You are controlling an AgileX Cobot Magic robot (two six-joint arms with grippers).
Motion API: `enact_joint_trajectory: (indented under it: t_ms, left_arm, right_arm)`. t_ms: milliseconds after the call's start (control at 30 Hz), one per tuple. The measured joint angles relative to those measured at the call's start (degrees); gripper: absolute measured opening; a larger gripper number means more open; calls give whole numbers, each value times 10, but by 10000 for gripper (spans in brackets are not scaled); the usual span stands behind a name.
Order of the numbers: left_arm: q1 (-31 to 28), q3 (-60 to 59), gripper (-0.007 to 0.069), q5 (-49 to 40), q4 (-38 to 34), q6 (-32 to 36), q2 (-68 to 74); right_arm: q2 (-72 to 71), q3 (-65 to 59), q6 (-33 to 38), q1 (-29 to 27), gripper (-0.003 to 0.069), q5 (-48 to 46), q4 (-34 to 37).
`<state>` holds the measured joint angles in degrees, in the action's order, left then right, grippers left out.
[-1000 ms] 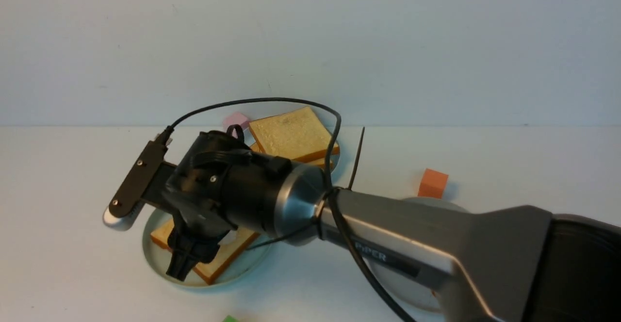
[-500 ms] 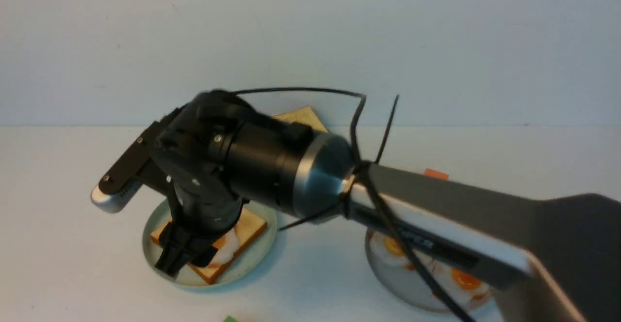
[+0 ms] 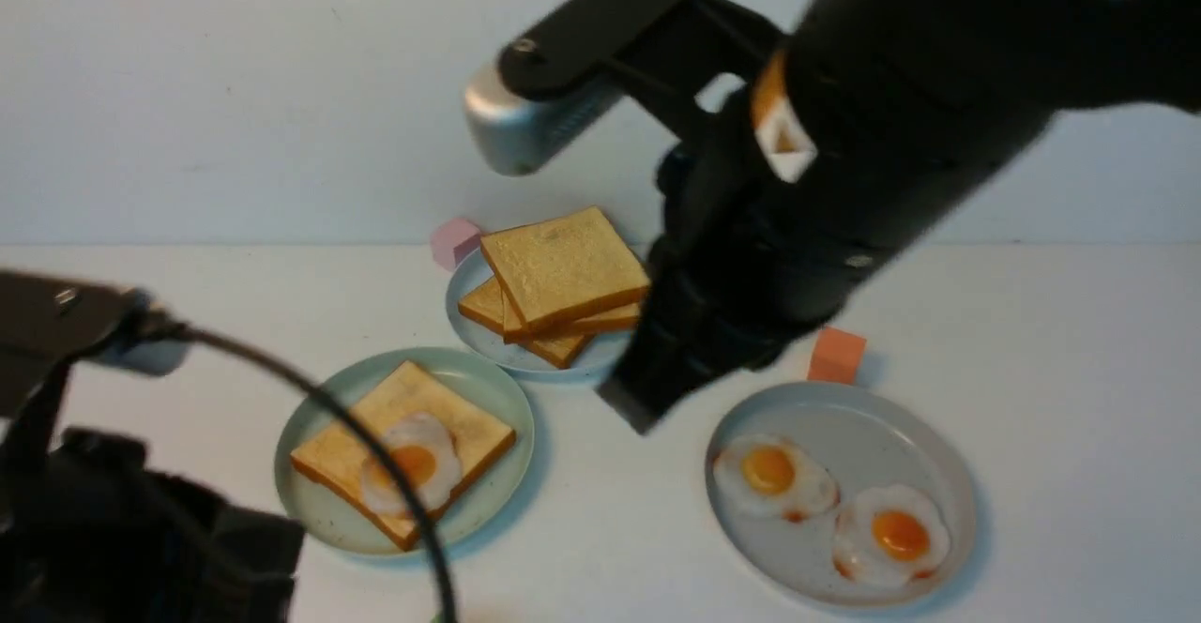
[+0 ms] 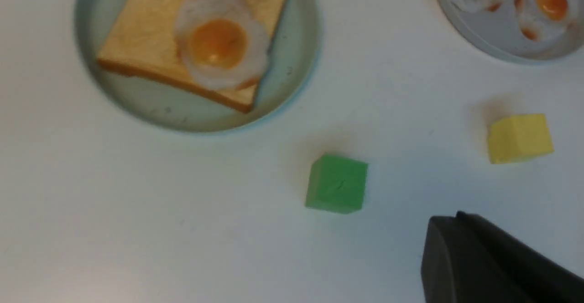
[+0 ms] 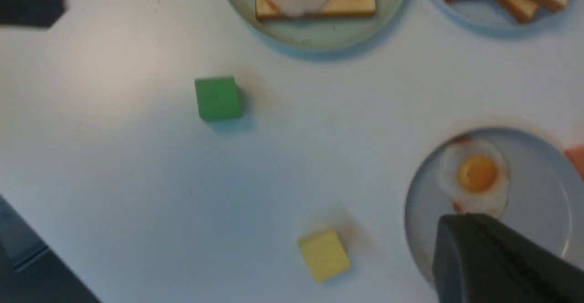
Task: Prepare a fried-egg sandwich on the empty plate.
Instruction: Use the left arm to grab a slice of bread
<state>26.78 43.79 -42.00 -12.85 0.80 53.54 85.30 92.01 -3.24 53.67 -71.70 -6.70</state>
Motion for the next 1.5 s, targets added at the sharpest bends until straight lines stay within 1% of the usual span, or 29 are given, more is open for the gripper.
enact_joint_trajectory:
  t_ms: [67, 100, 133, 233, 300, 400, 567, 767, 867, 933, 1000, 1067, 1100, 1133, 1200, 1267, 1300, 1367, 1500]
  left_arm:
    - [0, 51, -13, 4, -32, 66, 77]
    - [0, 72, -13, 4, -44, 86, 106]
    - [0, 104, -13, 5, -58, 129, 150]
    - [-1, 187, -13, 1, -83, 191, 248]
    - [-4, 233, -13, -4, -87, 214, 309]
    - [-7, 308, -13, -11, -75, 233, 392]
    - [-7, 437, -13, -36, -53, 237, 514]
    - [-17, 630, -13, -118, -52, 241, 654]
    - [-22, 690, 5, -137, -52, 241, 696]
    - [-25, 723, 41, -144, -50, 247, 720]
    - [-29, 752, 137, -140, -46, 282, 745]
    - [-29, 755, 207, -128, -31, 311, 755]
    - [-30, 757, 262, -119, -20, 325, 761]
    - [-30, 757, 272, -117, -20, 327, 761]
    - [-30, 757, 360, -98, 0, 347, 773]
    - [-30, 757, 418, -83, 8, 353, 785]
    - [-30, 757, 437, -75, 13, 355, 793]
    - [-30, 757, 451, -64, 20, 355, 807]
    - [-30, 758, 444, -51, 34, 357, 820]
  right_arm:
    - [-56, -61, -17, 0, -10, 0, 1]
    - [-78, -80, -23, 0, -10, 0, 1]
    - [-111, -121, -35, 0, -10, -1, 1]
    - [-184, -193, -64, 0, -9, -1, 1]
    - [-234, -230, -84, 0, -8, 7, 1]
    - [-288, -260, -109, 0, -6, 23, 1]
    - [-345, -290, -134, 0, -3, 27, 1]
    - [-410, -315, -147, 0, 0, 16, 1]
    - [-431, -318, -153, 0, 2, 16, 0]
    - [-447, -318, -160, 0, 4, 16, -1]
    - [-467, -318, -166, 0, 4, 16, -2]
    - [-477, -320, -169, 0, 6, 15, -2]
    - [-483, -321, -171, 0, 7, 14, -2]
    - [-484, -321, -171, 0, 7, 13, -2]
    - [-492, -323, -173, 0, 7, 7, -1]
    - [-495, -323, -174, 0, 8, 3, -1]
    - [-498, -323, -174, 0, 8, 1, -1]
    - [-499, -323, -174, 0, 8, -1, -1]
    - [-499, -323, -177, 0, 8, -1, -1]
